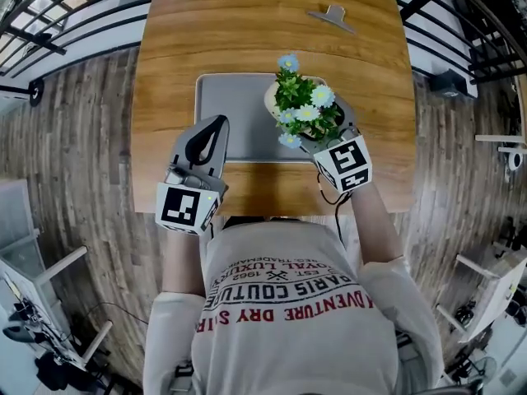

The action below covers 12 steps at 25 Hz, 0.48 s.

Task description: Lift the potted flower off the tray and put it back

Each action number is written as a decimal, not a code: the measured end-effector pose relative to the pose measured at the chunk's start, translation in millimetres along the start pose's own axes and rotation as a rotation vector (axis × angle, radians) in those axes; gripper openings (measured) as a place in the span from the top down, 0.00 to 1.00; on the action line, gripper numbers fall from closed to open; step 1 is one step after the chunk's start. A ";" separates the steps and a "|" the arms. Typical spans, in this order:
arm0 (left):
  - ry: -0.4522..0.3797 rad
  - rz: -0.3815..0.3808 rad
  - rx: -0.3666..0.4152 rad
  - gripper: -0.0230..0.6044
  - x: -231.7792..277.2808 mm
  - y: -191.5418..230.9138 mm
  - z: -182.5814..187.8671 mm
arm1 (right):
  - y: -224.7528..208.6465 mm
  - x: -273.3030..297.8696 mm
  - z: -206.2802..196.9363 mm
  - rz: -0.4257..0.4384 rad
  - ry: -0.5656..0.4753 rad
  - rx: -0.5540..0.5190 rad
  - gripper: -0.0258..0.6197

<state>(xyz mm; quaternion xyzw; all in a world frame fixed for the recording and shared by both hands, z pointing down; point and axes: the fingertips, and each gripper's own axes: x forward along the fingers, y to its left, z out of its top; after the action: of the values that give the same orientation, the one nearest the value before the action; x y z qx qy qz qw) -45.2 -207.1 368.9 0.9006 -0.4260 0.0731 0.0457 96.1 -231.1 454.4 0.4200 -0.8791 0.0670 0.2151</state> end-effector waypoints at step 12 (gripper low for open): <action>0.135 0.064 -0.101 0.94 -19.6 37.2 -75.8 | 71.8 87.3 -60.7 0.237 0.140 -0.039 0.24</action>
<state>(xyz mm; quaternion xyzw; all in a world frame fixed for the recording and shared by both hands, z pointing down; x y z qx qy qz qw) -93.3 -204.8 441.0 0.8761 -0.4537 0.1137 0.1171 12.2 -229.1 551.4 0.3034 -0.9065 0.1037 0.2746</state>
